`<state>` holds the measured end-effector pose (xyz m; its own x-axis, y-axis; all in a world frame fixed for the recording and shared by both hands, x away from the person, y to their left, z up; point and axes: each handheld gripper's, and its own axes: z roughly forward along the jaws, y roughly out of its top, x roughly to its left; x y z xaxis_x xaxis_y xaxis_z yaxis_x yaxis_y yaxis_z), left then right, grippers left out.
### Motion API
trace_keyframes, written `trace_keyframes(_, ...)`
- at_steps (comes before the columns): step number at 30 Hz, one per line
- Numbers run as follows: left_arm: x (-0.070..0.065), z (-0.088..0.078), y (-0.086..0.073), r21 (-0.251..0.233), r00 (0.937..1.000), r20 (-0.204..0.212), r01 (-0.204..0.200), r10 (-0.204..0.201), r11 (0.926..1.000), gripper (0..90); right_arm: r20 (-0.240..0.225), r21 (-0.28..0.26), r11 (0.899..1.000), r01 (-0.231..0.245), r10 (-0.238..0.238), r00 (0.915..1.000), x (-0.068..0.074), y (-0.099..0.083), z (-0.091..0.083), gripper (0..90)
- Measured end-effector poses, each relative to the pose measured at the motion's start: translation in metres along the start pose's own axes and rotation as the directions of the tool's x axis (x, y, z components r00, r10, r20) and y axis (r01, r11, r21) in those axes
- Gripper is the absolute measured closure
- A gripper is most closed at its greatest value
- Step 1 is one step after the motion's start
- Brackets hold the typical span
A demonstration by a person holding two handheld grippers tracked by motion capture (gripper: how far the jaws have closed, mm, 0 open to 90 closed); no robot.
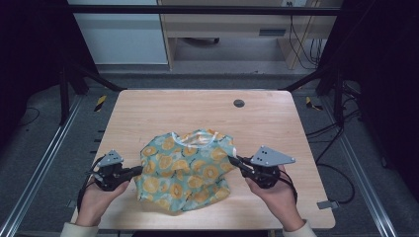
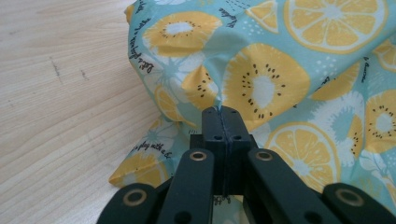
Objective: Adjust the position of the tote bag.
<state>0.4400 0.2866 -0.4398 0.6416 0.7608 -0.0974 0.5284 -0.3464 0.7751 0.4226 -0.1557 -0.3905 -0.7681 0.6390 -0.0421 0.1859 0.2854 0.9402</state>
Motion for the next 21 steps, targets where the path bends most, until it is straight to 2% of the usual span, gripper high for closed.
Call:
trace_keyframes(4, -0.008, -0.008, 0.000, -0.008, 0.9989, -0.007, -0.047, 0.046, 0.9989, 90.0, 0.000, 0.009, 1.000, -0.003, 0.003, 1.0000, 0.002, -0.007, -0.006, 88.7)
trace_keyframes(7, -0.014, -0.010, -0.003, 0.011, 0.9974, 0.007, -0.072, 0.072, 0.9973, 90.0, 0.000, 0.020, 1.000, 0.007, -0.007, 1.0000, 0.003, -0.013, -0.012, 88.7)
trace_keyframes(10, -0.020, -0.008, -0.007, 0.054, 0.9944, 0.019, -0.105, 0.104, 0.9930, 90.0, -0.021, 0.041, 0.999, -0.007, 0.008, 0.9997, 0.001, -0.023, -0.014, 88.7)
trace_keyframes(12, -0.022, -0.006, -0.009, 0.083, 0.9921, 0.019, -0.125, 0.124, 0.9886, 90.0, -0.037, 0.060, 0.998, -0.020, 0.022, 0.9991, 0.000, -0.030, -0.014, 88.7)
trace_keyframes(14, -0.023, -0.002, -0.012, 0.126, 0.9893, 0.017, -0.146, 0.145, 0.9812, 90.0, -0.065, 0.087, 0.996, -0.031, 0.037, 0.9972, 0.001, -0.037, -0.012, 88.7)
trace_keyframes(15, -0.023, 0.000, -0.013, 0.136, 0.9894, 0.013, -0.145, 0.145, 0.9800, 90.0, -0.073, 0.100, 0.994, -0.034, 0.041, 0.9965, 0.001, -0.040, -0.011, 88.7)
trace_keyframes(21, -0.023, 0.012, -0.018, 0.211, 0.9850, 0.012, -0.171, 0.172, 0.9624, 90.0, -0.114, 0.175, 0.985, -0.010, 0.031, 0.9931, 0.005, -0.051, -0.001, 88.7)
